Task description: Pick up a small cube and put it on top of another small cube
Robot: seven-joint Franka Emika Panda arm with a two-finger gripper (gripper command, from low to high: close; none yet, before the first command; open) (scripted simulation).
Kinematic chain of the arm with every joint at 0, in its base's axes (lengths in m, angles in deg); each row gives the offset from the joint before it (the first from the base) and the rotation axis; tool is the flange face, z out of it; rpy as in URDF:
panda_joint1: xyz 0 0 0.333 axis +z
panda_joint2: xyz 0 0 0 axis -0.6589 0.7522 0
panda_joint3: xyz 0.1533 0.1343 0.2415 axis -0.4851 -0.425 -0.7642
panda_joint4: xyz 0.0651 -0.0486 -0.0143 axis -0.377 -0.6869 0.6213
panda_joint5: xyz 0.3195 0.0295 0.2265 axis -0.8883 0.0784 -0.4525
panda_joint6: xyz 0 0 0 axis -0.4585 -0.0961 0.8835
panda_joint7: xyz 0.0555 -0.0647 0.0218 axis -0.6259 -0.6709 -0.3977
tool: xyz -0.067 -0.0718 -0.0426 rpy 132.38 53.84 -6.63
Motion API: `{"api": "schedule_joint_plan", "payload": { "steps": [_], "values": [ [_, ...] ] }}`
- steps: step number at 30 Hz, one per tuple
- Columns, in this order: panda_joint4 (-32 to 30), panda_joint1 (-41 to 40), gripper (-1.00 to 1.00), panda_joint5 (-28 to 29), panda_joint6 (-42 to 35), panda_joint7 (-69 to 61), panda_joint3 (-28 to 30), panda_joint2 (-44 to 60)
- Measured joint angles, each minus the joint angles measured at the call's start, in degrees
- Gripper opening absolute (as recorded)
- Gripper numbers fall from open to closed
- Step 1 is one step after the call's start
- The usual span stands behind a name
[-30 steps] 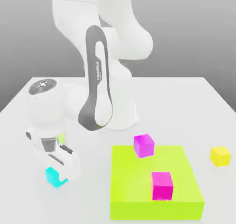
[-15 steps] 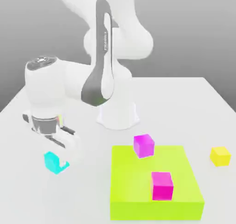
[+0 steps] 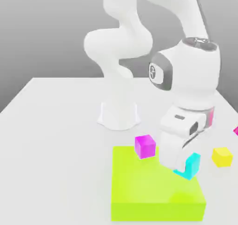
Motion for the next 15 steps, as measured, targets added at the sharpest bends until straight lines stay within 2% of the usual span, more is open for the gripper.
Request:
{"api": "schedule_joint_plan", "payload": {
  "steps": [6, 11, 12, 15],
  "values": [
    [-2.0, 13.1, -1.00, -0.2, -1.9, -16.7, -7.5, -0.6],
    [-1.5, 14.8, -1.00, 6.0, 5.9, -15.2, -5.1, 8.3],
    [-1.4, 15.3, 1.00, 6.9, 7.1, -14.6, -4.5, 9.6],
    [-1.4, 15.3, 1.00, 6.9, 7.1, -14.6, -4.5, 9.6]
  ]
}}
